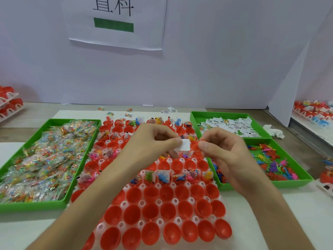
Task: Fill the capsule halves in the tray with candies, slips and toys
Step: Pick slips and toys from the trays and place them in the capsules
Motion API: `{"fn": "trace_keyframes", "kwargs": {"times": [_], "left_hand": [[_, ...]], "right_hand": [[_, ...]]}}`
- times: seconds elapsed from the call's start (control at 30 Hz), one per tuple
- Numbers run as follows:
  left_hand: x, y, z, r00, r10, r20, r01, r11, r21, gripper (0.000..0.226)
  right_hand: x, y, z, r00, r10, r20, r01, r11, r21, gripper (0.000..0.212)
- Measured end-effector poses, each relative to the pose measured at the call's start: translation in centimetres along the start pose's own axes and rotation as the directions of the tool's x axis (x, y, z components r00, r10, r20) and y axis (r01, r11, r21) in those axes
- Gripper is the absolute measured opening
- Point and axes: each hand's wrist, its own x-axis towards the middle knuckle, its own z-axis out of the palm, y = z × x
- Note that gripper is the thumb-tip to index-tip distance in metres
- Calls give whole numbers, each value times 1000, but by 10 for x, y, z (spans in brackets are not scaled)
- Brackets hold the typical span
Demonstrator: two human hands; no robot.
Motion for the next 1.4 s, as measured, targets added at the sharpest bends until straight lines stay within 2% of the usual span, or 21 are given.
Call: {"fn": "trace_keyframes", "kwargs": {"times": [0.1, 0.23, 0.37, 0.6, 0.73, 1.03, 1.23, 1.33, 1.4], "left_hand": [[0, 2, 0, 1000, 17, 8, -17, 999, -38, 11], [-1, 3, -1, 999, 28, 43, -24, 996, -91, 10], [-2, 3, -2, 997, 12, 76, -2, 992, -126, 12], [-3, 6, -4, 986, 34, 163, -32, 999, -14, 8], [-3, 4, -4, 992, 83, 99, -88, 995, 51, 3], [-12, 5, -6, 987, 160, 3, -159, 976, 151, 8], [-45, -8, -19, 969, 243, -40, -239, 968, 78, 12], [-73, -22, -40, 920, 322, -224, -317, 947, 60, 12], [-89, -34, -61, 826, 368, -428, -328, 930, 167, 11]], "right_hand": [[-2, 3, 11, 1000, -2, -13, 1, 1000, -24, 8], [-2, 8, 17, 993, -28, -114, 14, 993, -120, 10], [-2, 10, 18, 990, -30, -135, 16, 995, -102, 10], [-1, 11, 19, 984, -72, -162, 58, 994, -92, 19], [-2, 12, 21, 981, -97, -171, 80, 992, -100, 23], [-5, 11, 30, 984, -104, -146, 69, 971, -227, 11], [-13, 6, 45, 985, -172, 6, 168, 954, -246, 10], [-15, 4, 53, 983, -171, 70, 183, 953, -241, 8], [-13, 1, 58, 981, -163, 102, 186, 944, -274, 9]]}}
